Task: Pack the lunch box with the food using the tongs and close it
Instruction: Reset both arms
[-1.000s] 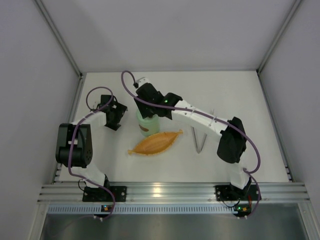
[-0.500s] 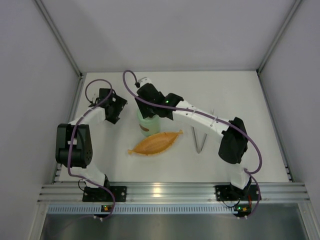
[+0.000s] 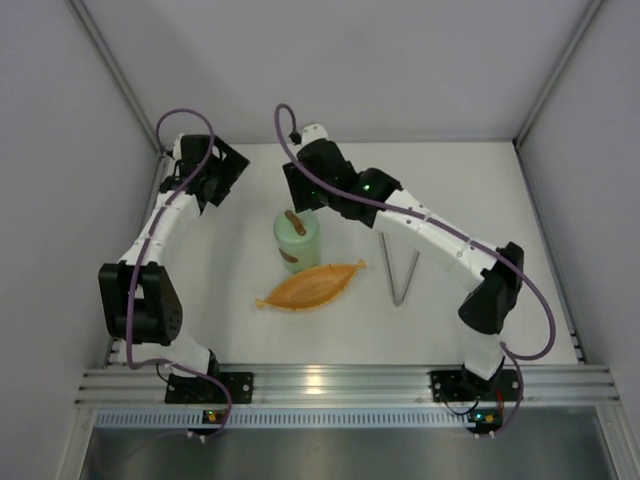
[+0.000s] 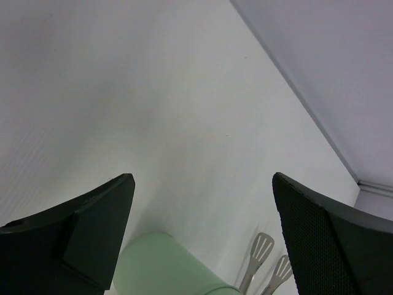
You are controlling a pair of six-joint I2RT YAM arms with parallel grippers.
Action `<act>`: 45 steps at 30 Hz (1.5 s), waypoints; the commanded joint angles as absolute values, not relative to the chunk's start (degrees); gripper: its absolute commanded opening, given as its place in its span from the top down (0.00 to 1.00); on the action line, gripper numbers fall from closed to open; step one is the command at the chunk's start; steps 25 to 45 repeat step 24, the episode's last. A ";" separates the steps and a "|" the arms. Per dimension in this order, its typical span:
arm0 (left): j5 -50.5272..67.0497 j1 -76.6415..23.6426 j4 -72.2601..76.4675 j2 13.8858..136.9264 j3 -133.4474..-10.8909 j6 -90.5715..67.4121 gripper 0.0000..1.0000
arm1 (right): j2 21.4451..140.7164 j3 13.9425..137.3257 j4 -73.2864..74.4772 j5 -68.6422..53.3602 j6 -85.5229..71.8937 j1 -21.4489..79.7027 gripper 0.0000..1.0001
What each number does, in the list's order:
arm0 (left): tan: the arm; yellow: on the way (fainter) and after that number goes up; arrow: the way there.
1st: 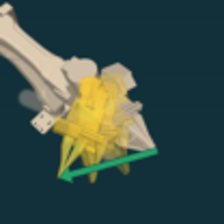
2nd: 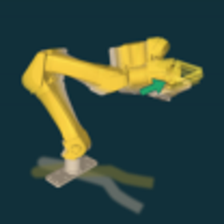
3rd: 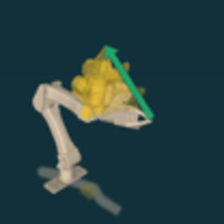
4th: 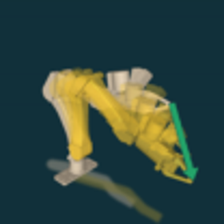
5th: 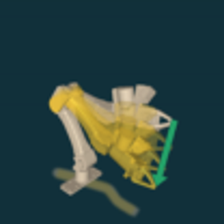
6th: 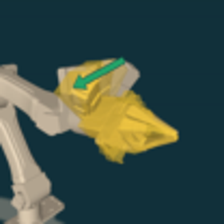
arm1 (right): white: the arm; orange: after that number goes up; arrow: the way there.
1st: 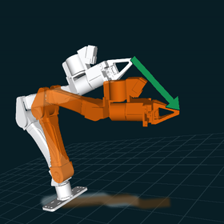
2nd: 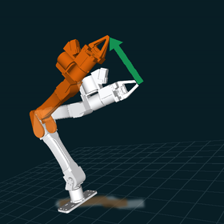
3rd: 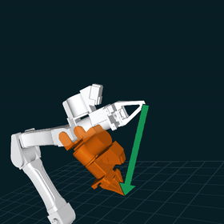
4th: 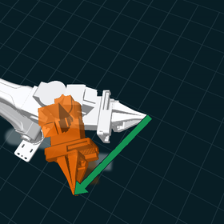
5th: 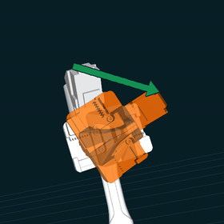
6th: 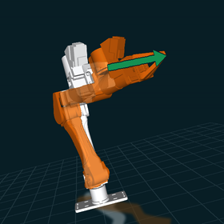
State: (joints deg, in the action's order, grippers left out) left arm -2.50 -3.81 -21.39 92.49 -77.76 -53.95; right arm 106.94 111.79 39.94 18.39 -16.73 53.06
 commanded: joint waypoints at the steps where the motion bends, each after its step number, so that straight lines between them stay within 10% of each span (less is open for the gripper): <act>1: -1.58 -5.27 -24.34 89.30 -84.87 -45.99 0.01 | 95.83 111.11 35.08 20.48 -17.75 48.44 0.44; 17: -5.43 -23.18 -34.28 79.64 -95.28 -21.63 0.01 | 53.45 73.41 30.06 38.74 -18.63 41.04 0.01; 45: -5.36 -26.19 -32.52 77.26 -90.62 -19.69 0.01 | 45.53 67.86 32.17 44.56 -18.46 40.96 0.00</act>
